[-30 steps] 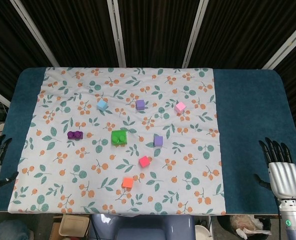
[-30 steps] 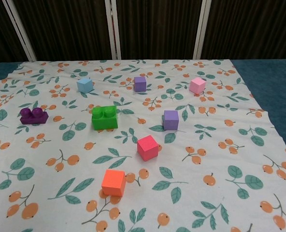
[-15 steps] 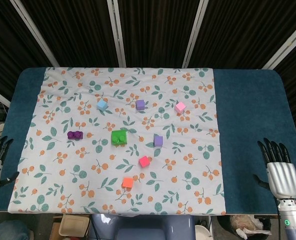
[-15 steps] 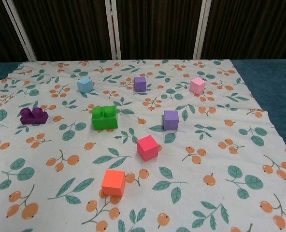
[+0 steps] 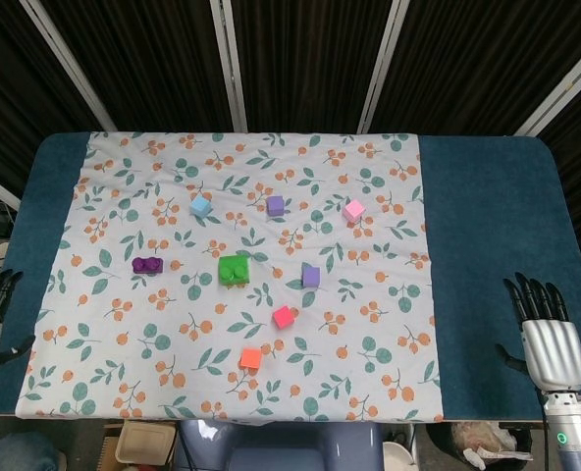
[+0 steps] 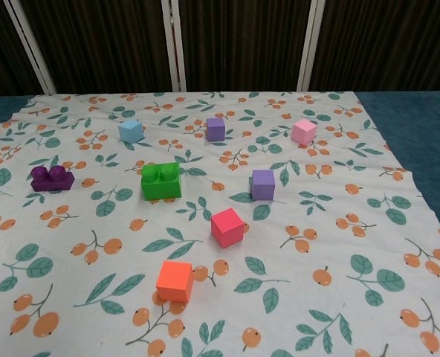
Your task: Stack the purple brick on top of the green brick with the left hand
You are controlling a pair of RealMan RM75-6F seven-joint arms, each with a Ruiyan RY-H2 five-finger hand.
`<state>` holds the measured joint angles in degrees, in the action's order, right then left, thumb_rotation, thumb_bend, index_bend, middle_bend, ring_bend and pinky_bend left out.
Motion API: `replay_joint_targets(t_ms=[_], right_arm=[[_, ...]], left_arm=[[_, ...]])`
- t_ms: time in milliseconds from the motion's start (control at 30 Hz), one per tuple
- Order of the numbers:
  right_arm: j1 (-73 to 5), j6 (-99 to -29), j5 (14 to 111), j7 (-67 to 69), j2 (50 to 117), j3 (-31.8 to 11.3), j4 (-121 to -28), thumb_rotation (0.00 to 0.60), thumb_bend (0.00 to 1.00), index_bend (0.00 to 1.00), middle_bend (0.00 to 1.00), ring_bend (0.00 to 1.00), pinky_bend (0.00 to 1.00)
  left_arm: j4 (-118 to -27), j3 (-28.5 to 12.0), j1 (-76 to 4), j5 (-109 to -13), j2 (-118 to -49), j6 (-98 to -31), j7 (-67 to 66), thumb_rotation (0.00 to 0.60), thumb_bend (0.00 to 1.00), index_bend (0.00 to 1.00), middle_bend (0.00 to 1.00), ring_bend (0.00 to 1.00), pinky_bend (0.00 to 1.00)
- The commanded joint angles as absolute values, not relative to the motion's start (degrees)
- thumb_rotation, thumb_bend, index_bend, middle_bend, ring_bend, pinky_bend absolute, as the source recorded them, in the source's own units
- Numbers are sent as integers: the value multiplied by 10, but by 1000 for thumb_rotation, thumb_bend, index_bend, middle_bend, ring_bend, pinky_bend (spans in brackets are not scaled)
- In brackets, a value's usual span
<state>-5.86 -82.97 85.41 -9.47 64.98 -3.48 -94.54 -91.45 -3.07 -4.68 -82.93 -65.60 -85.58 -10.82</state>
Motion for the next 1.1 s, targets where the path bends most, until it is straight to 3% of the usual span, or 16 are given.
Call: replay_joint_targets(t_ms=[33,267,533,767,1100], right_arm=[[-59,-830,853,-93,649,-35,-945,600,191,0,2,0,0],[-60,-828,857,-86,648,-34,-945,600,190,0,2,0,0],[-61,-826,857,-85,646,-34,-948,600,190,0,2,0,0],[-61,-824,852,-88,646,-35,-948,600,190,0,2,0,0],[-62,-820,841,-101,649,-37,-949,600,190,0,2,0,0]], left_arm=[[-922,-37,-52,-822,-660,-851,-120,600,225,137,143,0,114],[-952,-68,-87,-783,-668,-816,-180,600,225,159,183,0,115],[-965,-108,-156,-678,-705,-731,-280,600,226,125,185,0,115],[-908,-143,-227,-573,-779,-687,-367,600,231,192,225,1,115],[-793,-150,-308,-517,-880,-665,-451,600,234,224,257,6,115]])
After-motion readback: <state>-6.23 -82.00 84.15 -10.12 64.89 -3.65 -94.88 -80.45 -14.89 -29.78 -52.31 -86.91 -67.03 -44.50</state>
